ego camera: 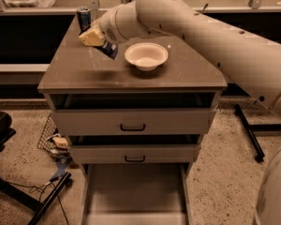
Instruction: Pick rxbar blueberry from bottom drawer and place on counter
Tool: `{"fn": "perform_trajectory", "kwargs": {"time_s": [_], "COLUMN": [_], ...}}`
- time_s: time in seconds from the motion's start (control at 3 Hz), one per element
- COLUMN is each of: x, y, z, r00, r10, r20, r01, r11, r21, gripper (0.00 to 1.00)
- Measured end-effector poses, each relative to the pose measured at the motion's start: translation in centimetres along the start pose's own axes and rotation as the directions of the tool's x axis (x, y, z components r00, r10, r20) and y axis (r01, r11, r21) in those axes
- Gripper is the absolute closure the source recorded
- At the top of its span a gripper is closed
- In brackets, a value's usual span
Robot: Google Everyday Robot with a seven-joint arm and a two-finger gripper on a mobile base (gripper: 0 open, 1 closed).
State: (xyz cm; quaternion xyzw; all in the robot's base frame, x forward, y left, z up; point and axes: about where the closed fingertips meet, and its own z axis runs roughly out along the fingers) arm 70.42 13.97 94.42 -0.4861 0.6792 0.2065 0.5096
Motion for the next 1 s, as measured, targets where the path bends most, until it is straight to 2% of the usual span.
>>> {"fn": "perform_trajectory", "kwargs": {"time_s": [0.33, 0.67, 1.0], "x": [-0.04, -0.07, -0.08], "y": [0.13, 0.24, 0.25], "z": [0.11, 0.2, 0.21], "r00": [1.0, 1.0, 1.0], "r10": [-0.001, -0.001, -0.001], "r20": [0.0, 0.0, 0.0], "r01": [0.001, 0.001, 0.001], "r11": [1.0, 1.0, 1.0], "r21": [-0.003, -0.005, -0.005], "gripper": [0.05, 0.0, 0.0]}}
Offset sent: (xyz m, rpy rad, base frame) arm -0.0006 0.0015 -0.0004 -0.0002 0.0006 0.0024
